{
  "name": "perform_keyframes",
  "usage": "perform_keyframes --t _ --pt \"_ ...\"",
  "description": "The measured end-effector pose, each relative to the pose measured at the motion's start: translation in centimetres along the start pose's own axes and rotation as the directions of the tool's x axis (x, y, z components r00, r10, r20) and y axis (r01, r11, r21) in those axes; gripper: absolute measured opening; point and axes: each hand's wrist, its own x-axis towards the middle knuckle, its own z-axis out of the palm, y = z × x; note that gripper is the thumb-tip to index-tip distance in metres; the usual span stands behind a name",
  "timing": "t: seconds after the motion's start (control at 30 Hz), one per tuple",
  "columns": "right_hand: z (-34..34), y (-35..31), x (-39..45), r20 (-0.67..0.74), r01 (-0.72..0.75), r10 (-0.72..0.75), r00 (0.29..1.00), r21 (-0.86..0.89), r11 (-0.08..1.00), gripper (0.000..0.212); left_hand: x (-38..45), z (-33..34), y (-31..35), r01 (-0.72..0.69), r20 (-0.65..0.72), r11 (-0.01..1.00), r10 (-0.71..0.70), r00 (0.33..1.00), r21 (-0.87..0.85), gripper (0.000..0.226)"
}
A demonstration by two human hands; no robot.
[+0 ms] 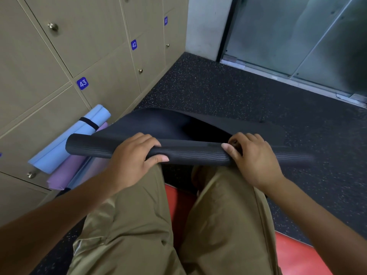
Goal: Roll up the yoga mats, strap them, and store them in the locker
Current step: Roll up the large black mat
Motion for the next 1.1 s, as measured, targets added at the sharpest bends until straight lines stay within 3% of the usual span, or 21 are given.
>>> perform_keyframes --t 0.1,0.23,0.37,0.47,0.6,0.7,0.8,0.93,1.1 --pt "1.1 -0.1 -0.8 -0.132 0.094 -0.104 0.986 -0.084 0.992 0.038 1.7 -0.4 -0.9 0.098 0.141 0.993 -0.089 0.986 -0.058 0.074" --pt "1.7 1.3 -1.1 -0.038 0.173 -0.178 0.983 -0.105 0.979 0.057 3.9 -1.2 -1.8 0.234 0.355 0.967 -0.185 0.916 -0.101 0.069" --pt "1.4 2.0 0.3 0.030 0.189 -0.187 0.982 -0.075 0.979 0.067 5.2 -1.0 -2.2 0.243 0.433 0.968 -0.193 0.880 -0.062 0.067" --pt "0.7 2.1 1.8 0.109 0.180 -0.177 0.978 -0.016 0.984 0.071 5.6 -0.6 -2.0 0.150 0.383 0.988 -0.123 0.915 -0.041 0.054" --pt "0.2 2.5 3.4 0.243 0.093 -0.112 0.964 0.086 0.992 0.071 5.5 0.2 -1.7 -0.013 0.116 0.998 0.021 0.993 -0.067 0.036" --pt "0.1 2.8 4.5 0.333 0.028 -0.076 0.940 0.147 0.989 0.076 4.4 1.1 -1.2 -0.066 0.002 0.993 0.066 0.998 0.094 0.047" --pt "0.0 3.0 5.5 0.421 -0.017 -0.054 0.906 0.164 0.986 0.081 3.5 1.7 -0.9 -0.072 0.024 0.979 0.068 0.997 0.189 0.068" --pt "-0.2 2.9 6.7 0.493 -0.048 -0.017 0.870 0.118 0.992 0.080 3.9 1.9 -1.5 -0.087 0.066 0.986 0.078 0.995 0.142 0.067" --pt "1.0 3.0 5.5 0.236 0.153 -0.136 0.962 -0.055 0.987 0.068 5.4 1.5 -2.1 -0.005 0.230 0.999 -0.005 0.973 0.041 0.069"
